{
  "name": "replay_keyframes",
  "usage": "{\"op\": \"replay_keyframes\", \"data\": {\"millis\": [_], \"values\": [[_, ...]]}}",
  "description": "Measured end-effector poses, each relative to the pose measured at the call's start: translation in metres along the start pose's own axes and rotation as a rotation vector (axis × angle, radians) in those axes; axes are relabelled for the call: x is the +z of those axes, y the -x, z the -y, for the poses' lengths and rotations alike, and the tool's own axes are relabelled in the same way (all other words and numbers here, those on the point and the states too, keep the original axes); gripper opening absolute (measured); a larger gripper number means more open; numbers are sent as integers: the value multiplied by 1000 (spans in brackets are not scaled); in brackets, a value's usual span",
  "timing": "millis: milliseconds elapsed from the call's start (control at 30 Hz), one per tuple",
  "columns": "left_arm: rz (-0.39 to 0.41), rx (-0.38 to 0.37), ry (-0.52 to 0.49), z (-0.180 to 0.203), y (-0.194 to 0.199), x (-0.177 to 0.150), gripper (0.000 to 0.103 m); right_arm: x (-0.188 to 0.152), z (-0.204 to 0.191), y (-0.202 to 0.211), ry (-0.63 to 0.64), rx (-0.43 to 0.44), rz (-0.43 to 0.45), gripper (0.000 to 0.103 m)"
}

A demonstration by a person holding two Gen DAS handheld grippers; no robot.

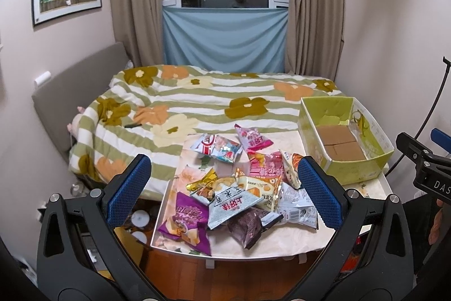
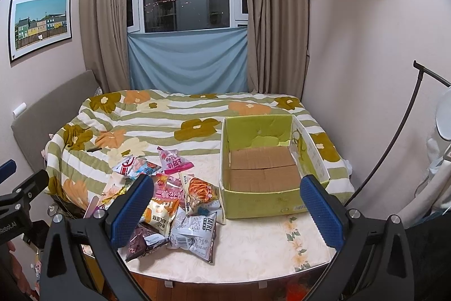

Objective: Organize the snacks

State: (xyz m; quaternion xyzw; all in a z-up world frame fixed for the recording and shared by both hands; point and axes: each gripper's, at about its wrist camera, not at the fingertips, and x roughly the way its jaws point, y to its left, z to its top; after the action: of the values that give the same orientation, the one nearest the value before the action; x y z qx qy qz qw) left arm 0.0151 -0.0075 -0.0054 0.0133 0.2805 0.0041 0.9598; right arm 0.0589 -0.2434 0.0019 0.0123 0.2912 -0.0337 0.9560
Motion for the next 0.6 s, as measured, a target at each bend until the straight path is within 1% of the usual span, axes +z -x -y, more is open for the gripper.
{"op": "replay_keyframes", "data": {"millis": [200,600], "values": [[3,13,-6,0,0,1,103,1,-1,0,1,1,0,103],[5,7,-1,1,0,1,103,2,-2,1,1,2,2,103]]}}
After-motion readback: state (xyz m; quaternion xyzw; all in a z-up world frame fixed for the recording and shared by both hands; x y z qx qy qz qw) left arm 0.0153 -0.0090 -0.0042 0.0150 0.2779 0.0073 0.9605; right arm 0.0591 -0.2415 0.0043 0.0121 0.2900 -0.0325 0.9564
